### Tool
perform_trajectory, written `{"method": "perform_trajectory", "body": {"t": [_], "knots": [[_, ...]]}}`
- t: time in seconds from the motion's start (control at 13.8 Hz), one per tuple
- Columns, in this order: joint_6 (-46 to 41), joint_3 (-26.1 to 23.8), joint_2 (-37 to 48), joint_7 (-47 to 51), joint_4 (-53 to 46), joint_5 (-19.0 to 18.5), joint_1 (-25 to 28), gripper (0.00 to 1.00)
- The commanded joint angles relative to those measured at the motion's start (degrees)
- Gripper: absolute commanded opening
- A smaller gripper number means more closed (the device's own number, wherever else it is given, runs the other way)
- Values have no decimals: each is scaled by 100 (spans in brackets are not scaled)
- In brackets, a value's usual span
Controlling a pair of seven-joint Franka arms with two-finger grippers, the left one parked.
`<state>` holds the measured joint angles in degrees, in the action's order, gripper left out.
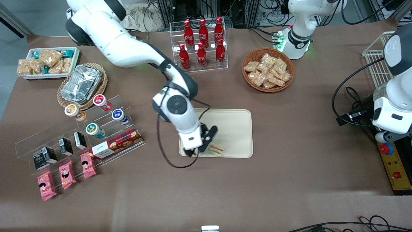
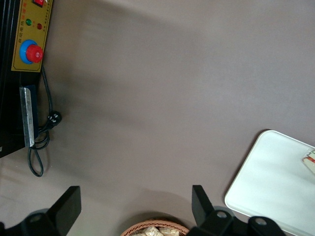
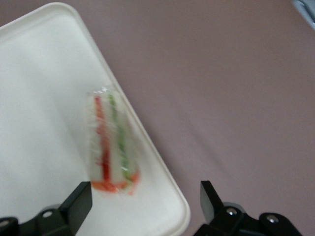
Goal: Place sandwich on tray
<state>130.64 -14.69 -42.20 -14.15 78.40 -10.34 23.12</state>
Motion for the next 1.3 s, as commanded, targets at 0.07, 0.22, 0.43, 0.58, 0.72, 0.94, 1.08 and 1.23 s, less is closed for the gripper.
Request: {"method": "perform_trajectory", "body": {"t": [0.07, 0.22, 0.43, 0.58, 0.72, 0.94, 1.08, 1.23], "knots": [[-818, -51, 808, -44, 62, 594, -517, 98], [-1573, -42, 1230, -27, 53, 655, -833, 98], [-2400, -25, 1775, -9, 53, 1540, -1720, 98], [-2814, 202, 2083, 348, 36, 1719, -2047, 98], [-3253, 685, 2268, 1130, -17, 1702, -2074, 98], [-3466, 1152, 2575, 1404, -26, 1562, -2171, 98], [-3553, 1293, 2796, 1957, 61, 1298, -2197, 98], [-3808, 1451, 2796, 2240, 53, 1297, -2215, 99]]}}
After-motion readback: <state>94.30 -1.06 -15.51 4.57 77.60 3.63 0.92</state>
